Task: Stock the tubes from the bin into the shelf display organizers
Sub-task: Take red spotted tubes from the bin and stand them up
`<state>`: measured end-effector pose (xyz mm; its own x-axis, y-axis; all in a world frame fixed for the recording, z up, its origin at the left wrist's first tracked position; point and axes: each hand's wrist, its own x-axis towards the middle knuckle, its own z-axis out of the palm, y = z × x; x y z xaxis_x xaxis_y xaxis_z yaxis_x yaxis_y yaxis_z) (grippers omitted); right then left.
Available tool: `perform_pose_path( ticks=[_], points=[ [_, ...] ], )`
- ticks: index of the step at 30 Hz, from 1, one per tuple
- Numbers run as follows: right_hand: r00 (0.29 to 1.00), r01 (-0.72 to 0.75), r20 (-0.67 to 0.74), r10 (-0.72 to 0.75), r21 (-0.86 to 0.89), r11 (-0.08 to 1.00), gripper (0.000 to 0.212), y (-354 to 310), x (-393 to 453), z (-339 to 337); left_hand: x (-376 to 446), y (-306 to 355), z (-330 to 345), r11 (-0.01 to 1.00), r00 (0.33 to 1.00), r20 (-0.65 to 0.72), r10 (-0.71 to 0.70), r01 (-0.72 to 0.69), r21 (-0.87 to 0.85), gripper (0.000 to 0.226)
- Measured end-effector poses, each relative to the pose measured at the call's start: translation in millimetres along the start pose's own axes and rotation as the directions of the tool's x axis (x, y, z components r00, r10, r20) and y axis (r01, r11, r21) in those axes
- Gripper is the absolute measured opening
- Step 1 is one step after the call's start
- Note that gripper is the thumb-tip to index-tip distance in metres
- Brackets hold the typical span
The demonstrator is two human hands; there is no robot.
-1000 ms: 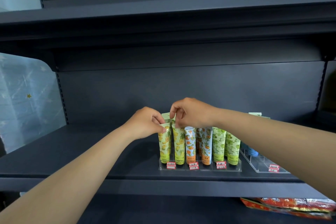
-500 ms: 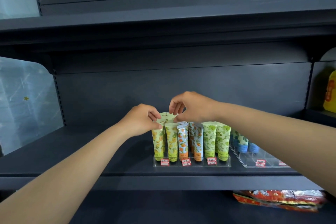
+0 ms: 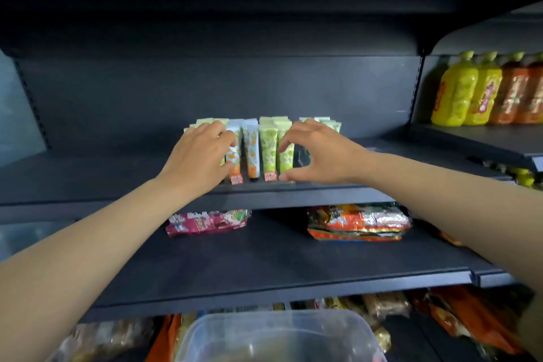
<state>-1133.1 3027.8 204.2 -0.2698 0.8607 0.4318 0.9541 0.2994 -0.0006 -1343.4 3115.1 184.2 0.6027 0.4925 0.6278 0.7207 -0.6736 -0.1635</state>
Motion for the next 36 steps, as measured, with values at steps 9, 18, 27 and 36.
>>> perform_pose_path(
  ticks=[9,18,27,36],
  points=[
    [0.982,0.011,0.184,-0.035,0.131,0.991,0.042,12.4,-112.6,108.9,-115.2,76.2,90.4,0.973,0.916,0.33,0.228,-0.226,-0.046,0.039],
    [0.81,-0.446,0.556,0.185,0.381,0.81,0.042,7.1,-188.5,248.3,-206.4,118.9,203.3,0.982,0.745,0.666,0.029,0.105,-0.16,0.037],
    [0.449,-0.725,0.829,0.334,0.119,0.679,0.045,27.2,-227.9,356.6,-272.7,134.1,310.6,0.923,0.456,0.89,-0.014,0.348,-0.164,0.042],
    [0.195,-0.854,0.818,0.54,-0.129,0.503,0.029,27.1,-242.7,436.8,-301.6,141.5,359.1,0.667,0.337,0.938,-0.076,0.716,-0.203,0.04]
  ],
)
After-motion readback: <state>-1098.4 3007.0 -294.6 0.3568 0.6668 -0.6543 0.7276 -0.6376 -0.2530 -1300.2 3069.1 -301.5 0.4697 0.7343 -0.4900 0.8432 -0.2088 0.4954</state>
